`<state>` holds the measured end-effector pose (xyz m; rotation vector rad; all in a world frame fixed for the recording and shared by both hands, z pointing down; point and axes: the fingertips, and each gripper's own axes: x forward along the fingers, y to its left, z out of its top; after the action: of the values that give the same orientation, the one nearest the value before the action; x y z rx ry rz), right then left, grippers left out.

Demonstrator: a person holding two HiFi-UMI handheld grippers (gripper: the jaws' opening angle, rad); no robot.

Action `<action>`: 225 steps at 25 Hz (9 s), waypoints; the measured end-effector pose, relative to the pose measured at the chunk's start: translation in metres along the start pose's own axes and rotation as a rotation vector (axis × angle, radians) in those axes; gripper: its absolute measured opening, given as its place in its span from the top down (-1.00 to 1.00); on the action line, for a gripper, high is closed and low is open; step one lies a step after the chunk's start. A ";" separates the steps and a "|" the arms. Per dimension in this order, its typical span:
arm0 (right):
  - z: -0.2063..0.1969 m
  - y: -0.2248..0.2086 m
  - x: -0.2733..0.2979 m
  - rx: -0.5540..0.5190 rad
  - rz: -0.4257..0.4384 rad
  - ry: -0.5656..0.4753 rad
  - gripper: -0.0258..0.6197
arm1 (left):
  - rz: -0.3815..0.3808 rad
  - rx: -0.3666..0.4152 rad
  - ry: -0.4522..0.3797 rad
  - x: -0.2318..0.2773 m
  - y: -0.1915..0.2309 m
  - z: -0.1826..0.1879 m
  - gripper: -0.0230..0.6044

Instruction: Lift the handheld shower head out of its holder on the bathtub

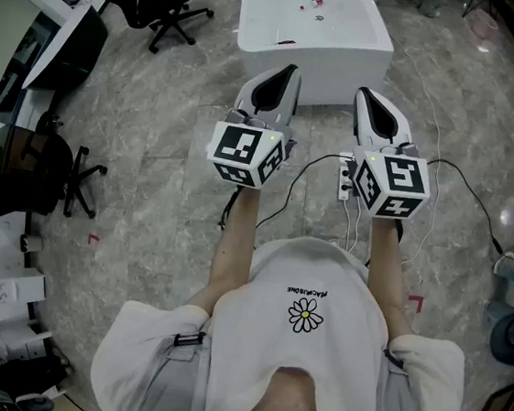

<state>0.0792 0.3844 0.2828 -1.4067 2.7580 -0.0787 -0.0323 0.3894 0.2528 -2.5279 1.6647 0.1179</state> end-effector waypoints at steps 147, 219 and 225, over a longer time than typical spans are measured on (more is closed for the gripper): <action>-0.448 -0.706 0.982 0.003 -0.270 0.529 0.46 | -0.172 -0.269 0.262 0.900 0.460 -0.539 0.93; 0.113 -0.393 0.684 -0.111 -0.250 -0.221 0.48 | -0.022 -0.116 -0.190 0.684 0.393 -0.018 0.93; 0.118 -0.390 0.681 -0.117 -0.251 -0.227 0.48 | -0.037 -0.112 -0.189 0.683 0.388 -0.013 0.93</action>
<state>0.0017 -0.3986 0.1789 -1.6691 2.4292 0.2235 -0.1186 -0.3857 0.1594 -2.5331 1.5801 0.4433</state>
